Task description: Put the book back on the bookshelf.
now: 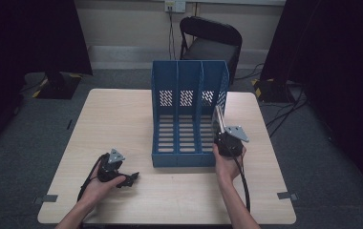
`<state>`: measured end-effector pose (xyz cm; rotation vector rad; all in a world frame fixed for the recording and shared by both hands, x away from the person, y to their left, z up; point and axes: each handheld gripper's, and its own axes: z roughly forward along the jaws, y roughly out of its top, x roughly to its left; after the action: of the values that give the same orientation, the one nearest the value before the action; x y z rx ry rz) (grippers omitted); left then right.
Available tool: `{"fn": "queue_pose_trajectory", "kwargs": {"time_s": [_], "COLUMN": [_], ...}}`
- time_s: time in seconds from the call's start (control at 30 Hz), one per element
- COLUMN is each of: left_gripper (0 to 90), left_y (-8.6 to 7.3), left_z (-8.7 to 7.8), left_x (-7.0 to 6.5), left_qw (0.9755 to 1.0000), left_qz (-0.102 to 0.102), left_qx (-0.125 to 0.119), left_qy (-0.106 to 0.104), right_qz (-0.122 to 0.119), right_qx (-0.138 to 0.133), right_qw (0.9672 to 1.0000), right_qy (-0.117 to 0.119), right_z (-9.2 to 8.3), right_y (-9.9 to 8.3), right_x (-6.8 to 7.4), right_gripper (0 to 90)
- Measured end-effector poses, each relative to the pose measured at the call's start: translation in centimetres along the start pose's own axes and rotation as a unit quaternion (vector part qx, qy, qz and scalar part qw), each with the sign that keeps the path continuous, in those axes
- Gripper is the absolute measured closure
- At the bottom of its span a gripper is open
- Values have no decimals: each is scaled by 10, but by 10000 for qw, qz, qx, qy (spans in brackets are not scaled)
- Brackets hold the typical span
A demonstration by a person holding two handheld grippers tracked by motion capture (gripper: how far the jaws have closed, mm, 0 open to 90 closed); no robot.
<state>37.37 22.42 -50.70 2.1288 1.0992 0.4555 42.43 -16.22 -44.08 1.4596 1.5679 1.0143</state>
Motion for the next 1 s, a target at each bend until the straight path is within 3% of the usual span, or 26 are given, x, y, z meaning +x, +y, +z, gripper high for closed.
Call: {"fn": "queue_pose_trajectory", "kwargs": {"time_s": [1.0], "left_gripper": [0], "left_y": [0], "left_z": [0], "left_x": [0], "left_qw": [10000], "left_qz": [2], "left_qx": [1], "left_qy": [-3], "right_qz": [177], "right_qx": [98], "right_qw": [9966], "right_qy": [794], "right_z": [0], "right_y": [2], "right_x": [-8], "right_gripper": [326]}}
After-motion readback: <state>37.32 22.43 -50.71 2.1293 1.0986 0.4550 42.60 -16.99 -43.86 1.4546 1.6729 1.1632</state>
